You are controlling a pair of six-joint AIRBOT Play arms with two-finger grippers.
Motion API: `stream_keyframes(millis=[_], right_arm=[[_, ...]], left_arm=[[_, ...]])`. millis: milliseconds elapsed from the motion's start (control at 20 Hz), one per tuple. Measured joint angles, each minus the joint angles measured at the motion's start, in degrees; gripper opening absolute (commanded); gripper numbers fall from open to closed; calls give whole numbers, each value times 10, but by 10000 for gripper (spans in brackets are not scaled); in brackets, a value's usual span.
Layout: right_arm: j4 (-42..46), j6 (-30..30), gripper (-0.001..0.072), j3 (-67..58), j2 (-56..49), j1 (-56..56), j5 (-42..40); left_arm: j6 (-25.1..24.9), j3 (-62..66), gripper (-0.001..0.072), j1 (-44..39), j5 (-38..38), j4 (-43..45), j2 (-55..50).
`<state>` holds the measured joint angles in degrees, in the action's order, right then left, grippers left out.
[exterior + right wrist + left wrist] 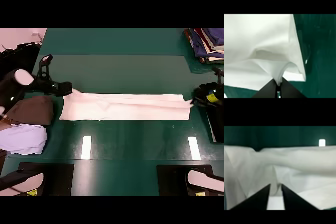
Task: Fold the shirts.
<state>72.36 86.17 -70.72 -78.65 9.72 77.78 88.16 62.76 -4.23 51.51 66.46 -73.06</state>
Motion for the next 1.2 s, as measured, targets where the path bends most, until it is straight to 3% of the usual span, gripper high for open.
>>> stream_keyframes(millis=[50, 100, 200, 250, 300, 350, 400, 450, 500, 800, 950, 1000, 1050, 1100, 1200], right_arm=[[-26, -2, 445, -21, -28, 4, -1], [-55, -9, 511, -42, -53, 10, -4], [-109, -29, 511, -72, -89, 25, 0], [-128, -43, 511, -82, -99, 33, 8], [-142, -55, 511, -89, -107, 43, 17], [-151, -66, 511, -93, -113, 55, 27], [-156, -76, 512, -93, -118, 70, 37], [-162, -85, 539, -89, -121, 83, 45], [-167, -93, 636, -79, -123, 98, 52], [-191, -151, 642, 16, -143, 152, 41], [-233, -174, 497, 39, -168, 148, 40], [-241, -179, 393, 43, -173, 141, 38], [-244, -185, 180, 46, -176, 134, 30], [-242, -192, 15, 49, -176, 126, 19], [-248, -205, 17, 51, -165, 112, 5]], left_arm=[[1, 12, 668, 0, -8, -1, -18], [1, 24, 669, 0, -12, -5, -33], [2, 42, 667, -1, -13, -7, -50], [2, 51, 593, 0, -7, -8, -54], [3, 59, 302, 0, 4, -8, -57], [2, 65, 94, 0, 18, -9, -59], [2, 69, 26, -1, 31, -9, -61], [1, 72, 25, -1, 47, -10, -62], [1, 75, 26, -1, 58, -12, -63], [-10, 80, 25, -25, 81, -67, -66], [-12, 80, 24, -68, 61, -80, -74], [-10, 81, 24, -85, 52, -82, -79], [-7, 82, 25, -100, 40, -85, -85], [-3, 85, 24, -116, 27, -90, -94], [3, 100, 24, -147, 5, -102, -118]])
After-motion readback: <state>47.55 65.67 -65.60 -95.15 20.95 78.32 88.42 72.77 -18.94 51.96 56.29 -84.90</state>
